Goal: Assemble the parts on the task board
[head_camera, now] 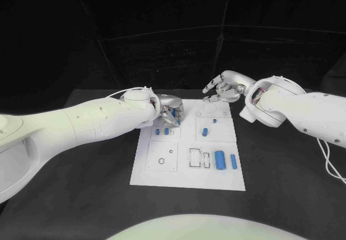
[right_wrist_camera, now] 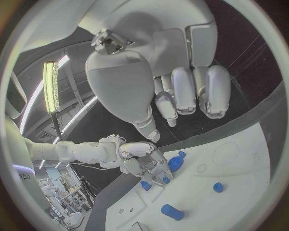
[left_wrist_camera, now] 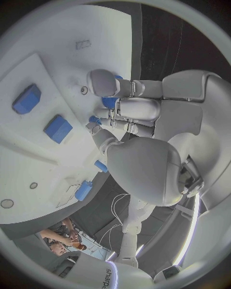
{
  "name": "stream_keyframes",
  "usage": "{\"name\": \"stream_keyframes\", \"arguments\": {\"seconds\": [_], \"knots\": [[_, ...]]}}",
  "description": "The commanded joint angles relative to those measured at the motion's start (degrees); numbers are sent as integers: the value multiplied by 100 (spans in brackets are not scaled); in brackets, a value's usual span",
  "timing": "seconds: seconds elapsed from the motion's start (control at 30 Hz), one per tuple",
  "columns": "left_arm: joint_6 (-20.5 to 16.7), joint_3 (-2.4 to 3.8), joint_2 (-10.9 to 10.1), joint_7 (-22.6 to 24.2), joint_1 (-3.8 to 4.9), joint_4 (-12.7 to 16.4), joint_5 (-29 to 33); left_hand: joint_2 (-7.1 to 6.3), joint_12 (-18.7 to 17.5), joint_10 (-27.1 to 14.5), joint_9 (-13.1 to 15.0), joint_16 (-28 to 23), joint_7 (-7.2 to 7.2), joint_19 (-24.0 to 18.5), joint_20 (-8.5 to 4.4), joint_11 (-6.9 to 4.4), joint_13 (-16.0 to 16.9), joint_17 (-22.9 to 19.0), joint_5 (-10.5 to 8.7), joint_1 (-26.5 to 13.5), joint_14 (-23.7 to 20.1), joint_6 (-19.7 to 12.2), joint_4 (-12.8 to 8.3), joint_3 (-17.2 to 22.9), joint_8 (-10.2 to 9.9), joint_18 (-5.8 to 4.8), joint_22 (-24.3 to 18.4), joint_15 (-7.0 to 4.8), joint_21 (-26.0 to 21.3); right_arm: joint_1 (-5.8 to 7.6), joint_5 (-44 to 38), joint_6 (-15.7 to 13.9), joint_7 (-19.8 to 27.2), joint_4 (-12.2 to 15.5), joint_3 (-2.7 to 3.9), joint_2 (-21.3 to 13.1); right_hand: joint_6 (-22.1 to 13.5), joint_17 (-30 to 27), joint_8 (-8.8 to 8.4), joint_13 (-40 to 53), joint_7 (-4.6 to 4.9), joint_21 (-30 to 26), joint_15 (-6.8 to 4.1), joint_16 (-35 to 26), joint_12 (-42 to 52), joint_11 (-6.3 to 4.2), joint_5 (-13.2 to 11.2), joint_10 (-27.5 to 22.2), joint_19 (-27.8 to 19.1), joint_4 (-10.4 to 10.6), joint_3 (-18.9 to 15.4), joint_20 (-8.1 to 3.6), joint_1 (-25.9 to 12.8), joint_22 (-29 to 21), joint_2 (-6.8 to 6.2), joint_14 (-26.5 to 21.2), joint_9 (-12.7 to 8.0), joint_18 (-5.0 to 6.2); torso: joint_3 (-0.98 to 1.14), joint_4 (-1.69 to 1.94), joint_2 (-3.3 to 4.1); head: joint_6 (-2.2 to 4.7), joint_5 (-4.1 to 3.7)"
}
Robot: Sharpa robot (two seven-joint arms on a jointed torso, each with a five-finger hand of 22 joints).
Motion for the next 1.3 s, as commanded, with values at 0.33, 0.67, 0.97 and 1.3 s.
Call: {"name": "stream_keyframes", "arguments": {"seconds": [0.33, 0.67, 0.97, 1.3], "knots": [[189, -2, 57, -177, -1, -77, -39, 129, -97, 107, 12, 25, -8, 45, -10, -4, -6, -27, -4, 8, 145, 106, -28, 133, -78, -101, 3, -20, 24, 12, -14, -4, 40, 9, 5, 9, -11, 0, 31, 3, -22, -22, -38, -6, -27, -12, 33, -15, -8, 0, -9, -17, -4, -2, 66, 230, -5, 49, -2, 0, -1, -12, -5], [172, -2, 89, -86, -31, -117, -40, 213, -167, 345, 34, 51, -49, 58, -33, -53, 2, -36, -8, 1, 148, 338, -73, 257, -83, -104, 64, -55, 67, 12, -14, -3, 42, 14, 5, 8, -12, 14, 34, 15, -21, -22, -38, 1, -15, -12, 36, -6, -6, 1, -9, -18, 1, 1, 71, 233, -6, 48, -1, 1, -2, -16, -10], [-200, 2, -17, 61, -54, -20, -39, 227, -245, 463, 34, 65, -56, 63, -53, -71, -2, -42, -10, -17, 150, 435, -104, 303, -108, -105, 78, -72, 75, 12, -14, -6, 46, 14, 5, 6, -11, 16, 35, 19, -22, -19, -38, 2, -10, -12, 36, -3, -2, 2, -10, -18, 1, 6, 72, 234, -6, 47, -8, -2, -1, 11, -6], [-394, 127, -310, 139, -55, 301, 200, 227, -280, 490, 31, 68, -54, 67, -58, -71, -4, -52, -9, -40, 151, 454, -103, 312, -125, -105, 77, -74, 75, 12, -14, -6, 45, -7, 5, 1, -11, 16, 35, 19, -22, -19, -38, 2, -10, -12, 36, -3, -2, 2, -10, -18, 1, 6, 72, 234, -6, 47, -9, 17, -5, 18, -10]]}}
